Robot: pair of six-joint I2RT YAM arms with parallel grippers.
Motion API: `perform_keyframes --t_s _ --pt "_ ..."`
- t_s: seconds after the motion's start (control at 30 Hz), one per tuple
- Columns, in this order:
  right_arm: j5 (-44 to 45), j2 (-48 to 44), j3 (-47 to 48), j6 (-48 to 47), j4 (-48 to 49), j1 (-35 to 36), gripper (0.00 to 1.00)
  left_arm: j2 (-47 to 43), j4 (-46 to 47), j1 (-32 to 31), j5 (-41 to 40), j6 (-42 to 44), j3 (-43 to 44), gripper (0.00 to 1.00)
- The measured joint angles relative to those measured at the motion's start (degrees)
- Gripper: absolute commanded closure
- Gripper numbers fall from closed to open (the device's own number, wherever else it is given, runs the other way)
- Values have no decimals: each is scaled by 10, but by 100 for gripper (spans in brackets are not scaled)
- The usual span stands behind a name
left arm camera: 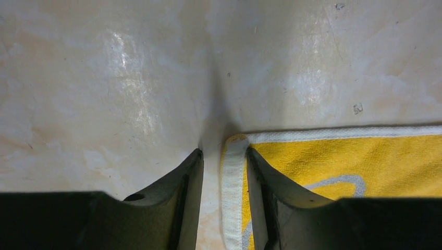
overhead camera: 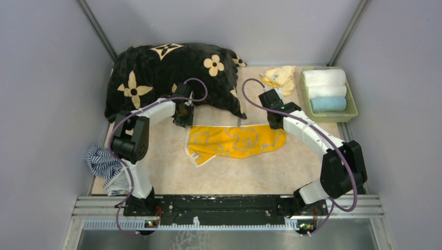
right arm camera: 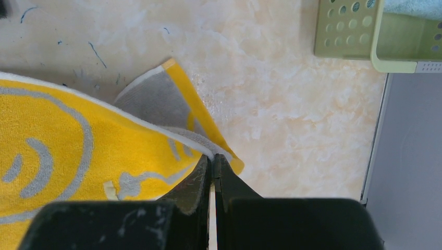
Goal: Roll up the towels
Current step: Flatten out the towel at the center of the board.
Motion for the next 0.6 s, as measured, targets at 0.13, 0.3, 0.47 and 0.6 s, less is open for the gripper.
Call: perform_keyframes --t_s 0.13,0.3,0.47,0.6 --pt "0 0 0 0 0 0 100 7 -2 0 3 3 7 70" --pt "0 0 0 0 2 0 100 11 1 -2 5 5 9 88" --pt "-3 0 0 0 2 0 100 16 2 -8 5 3 16 100" --pt "-3 0 1 0 1 0 100 6 3 -10 -8 2 10 100"
